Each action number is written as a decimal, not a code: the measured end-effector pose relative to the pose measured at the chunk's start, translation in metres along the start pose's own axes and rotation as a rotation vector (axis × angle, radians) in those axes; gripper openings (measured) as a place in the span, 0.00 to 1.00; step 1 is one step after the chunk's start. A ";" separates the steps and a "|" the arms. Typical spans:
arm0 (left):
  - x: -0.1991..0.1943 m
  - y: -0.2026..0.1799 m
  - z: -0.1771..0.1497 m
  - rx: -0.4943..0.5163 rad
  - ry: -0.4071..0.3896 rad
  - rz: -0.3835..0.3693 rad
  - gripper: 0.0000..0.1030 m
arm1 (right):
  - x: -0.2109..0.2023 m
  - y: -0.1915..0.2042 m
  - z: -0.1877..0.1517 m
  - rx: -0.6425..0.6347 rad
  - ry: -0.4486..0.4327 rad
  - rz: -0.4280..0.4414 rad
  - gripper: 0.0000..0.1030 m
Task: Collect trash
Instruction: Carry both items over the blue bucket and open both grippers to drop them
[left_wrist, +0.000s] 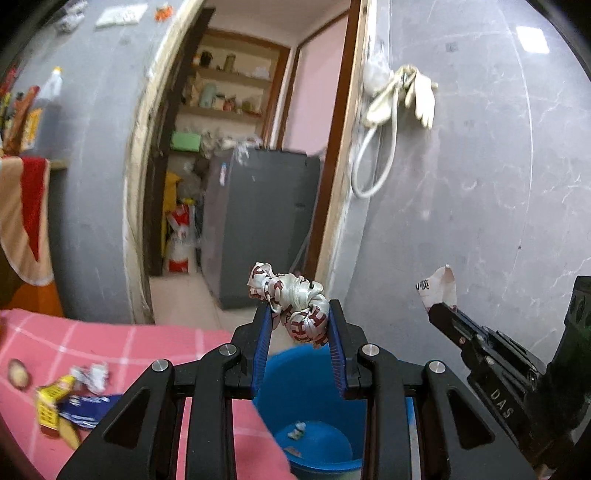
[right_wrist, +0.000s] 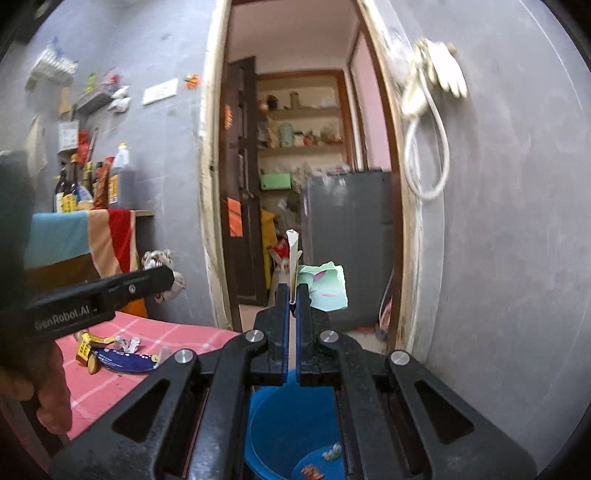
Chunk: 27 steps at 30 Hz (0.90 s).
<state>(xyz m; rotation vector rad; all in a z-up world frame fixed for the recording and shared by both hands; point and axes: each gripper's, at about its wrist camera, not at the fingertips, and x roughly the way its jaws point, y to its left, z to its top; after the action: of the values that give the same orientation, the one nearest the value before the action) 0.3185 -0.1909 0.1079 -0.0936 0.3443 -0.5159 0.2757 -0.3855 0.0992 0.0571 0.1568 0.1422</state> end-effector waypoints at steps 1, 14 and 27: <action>0.007 -0.002 0.000 0.000 0.023 0.002 0.25 | 0.003 -0.006 -0.001 0.025 0.014 0.003 0.11; 0.087 0.000 -0.016 -0.109 0.322 -0.028 0.25 | 0.035 -0.046 -0.024 0.168 0.214 0.010 0.11; 0.103 -0.001 -0.036 -0.118 0.413 -0.027 0.33 | 0.053 -0.059 -0.038 0.216 0.317 0.011 0.13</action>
<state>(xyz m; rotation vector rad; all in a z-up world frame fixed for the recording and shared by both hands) 0.3898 -0.2433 0.0434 -0.1056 0.7787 -0.5407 0.3298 -0.4340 0.0498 0.2513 0.4887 0.1443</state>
